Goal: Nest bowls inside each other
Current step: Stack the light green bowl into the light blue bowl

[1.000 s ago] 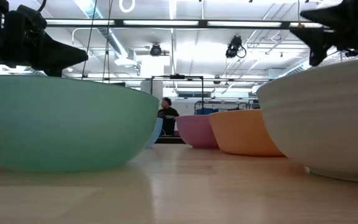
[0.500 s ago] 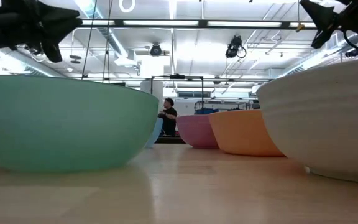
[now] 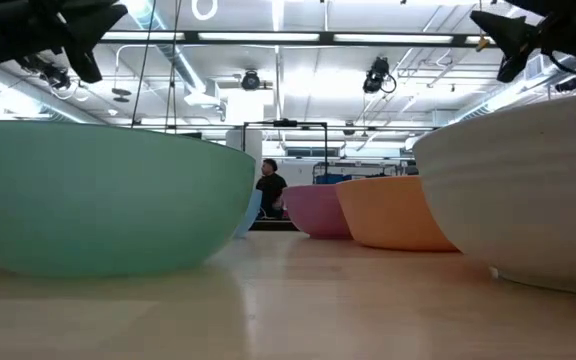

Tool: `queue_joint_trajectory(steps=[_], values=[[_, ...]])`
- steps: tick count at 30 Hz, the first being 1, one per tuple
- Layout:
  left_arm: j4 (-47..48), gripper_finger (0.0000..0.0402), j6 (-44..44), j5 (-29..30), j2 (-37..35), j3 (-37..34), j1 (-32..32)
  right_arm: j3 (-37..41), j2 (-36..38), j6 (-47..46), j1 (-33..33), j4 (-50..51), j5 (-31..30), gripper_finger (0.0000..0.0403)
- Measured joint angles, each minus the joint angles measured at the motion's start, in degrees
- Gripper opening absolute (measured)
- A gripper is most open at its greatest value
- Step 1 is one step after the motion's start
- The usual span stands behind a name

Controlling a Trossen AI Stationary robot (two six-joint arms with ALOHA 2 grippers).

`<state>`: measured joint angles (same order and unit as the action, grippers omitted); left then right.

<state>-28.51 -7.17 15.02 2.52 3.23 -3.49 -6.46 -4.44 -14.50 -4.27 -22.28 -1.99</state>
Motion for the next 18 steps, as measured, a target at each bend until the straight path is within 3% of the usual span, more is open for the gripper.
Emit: queue_joint_trajectory(steps=[6, 11, 18], values=[[0.11, 0.0095, 0.96, 0.61, 2.97, 1.43, 0.0, -10.13, -10.64, 3.75, 0.04, 9.97, -0.58, 0.0169], [1.15, 0.0095, -0.56, 3.61, 5.54, 2.46, 0.01, -22.36, -24.11, 4.58, 0.08, 26.79, -2.43, 0.0169], [16.02, 0.0095, -5.17, 8.38, 10.18, 8.0, 0.02, -37.61, -43.23, 2.18, 1.67, 45.01, -11.8, 0.0169]])
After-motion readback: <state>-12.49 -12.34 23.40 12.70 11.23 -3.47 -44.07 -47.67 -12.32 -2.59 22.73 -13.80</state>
